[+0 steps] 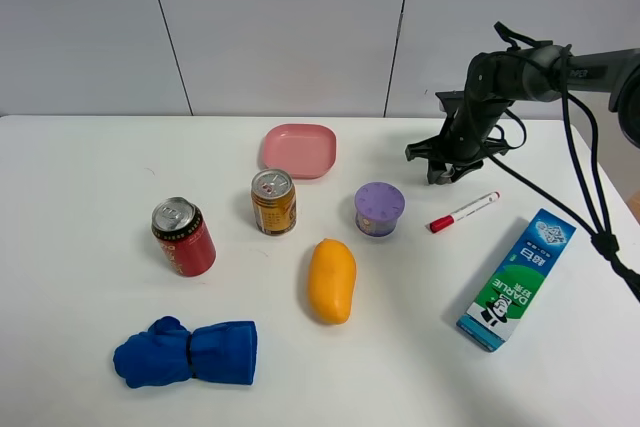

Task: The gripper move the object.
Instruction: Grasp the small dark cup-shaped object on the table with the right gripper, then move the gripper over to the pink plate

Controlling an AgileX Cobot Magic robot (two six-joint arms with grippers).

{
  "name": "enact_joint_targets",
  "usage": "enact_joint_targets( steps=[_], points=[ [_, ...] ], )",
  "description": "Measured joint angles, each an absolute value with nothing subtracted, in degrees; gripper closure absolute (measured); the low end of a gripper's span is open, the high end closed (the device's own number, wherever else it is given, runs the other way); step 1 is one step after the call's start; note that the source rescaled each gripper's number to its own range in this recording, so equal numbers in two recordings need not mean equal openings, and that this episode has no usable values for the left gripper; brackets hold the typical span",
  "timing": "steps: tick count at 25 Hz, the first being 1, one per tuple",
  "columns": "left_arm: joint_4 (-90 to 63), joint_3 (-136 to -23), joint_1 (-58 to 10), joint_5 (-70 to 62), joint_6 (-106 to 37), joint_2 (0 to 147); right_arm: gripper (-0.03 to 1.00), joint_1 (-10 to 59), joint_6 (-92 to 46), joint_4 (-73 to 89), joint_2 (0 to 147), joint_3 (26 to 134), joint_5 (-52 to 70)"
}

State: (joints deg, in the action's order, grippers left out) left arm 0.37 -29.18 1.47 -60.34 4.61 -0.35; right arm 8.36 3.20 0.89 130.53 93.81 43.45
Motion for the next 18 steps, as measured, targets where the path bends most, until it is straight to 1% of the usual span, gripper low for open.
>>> enact_joint_targets(
  steps=[7, 12, 15, 18],
  points=[
    [0.37, -29.18, 1.47, -60.34, 4.61, -0.35, 0.97, 8.36, 1.81, 0.89, 129.59, 93.81, 44.89],
    [0.37, -29.18, 1.47, -60.34, 4.61, -0.35, 0.97, 8.71, 1.35, 0.84, 123.39, 93.81, 45.46],
    [0.37, -29.18, 1.47, -60.34, 4.61, -0.35, 0.97, 10.73, 0.00, 0.79, 117.57, 93.81, 45.38],
    [0.37, -29.18, 1.47, -60.34, 4.61, -0.35, 0.97, 14.55, -1.80, 0.81, 113.85, 95.34, 45.31]
  ],
)
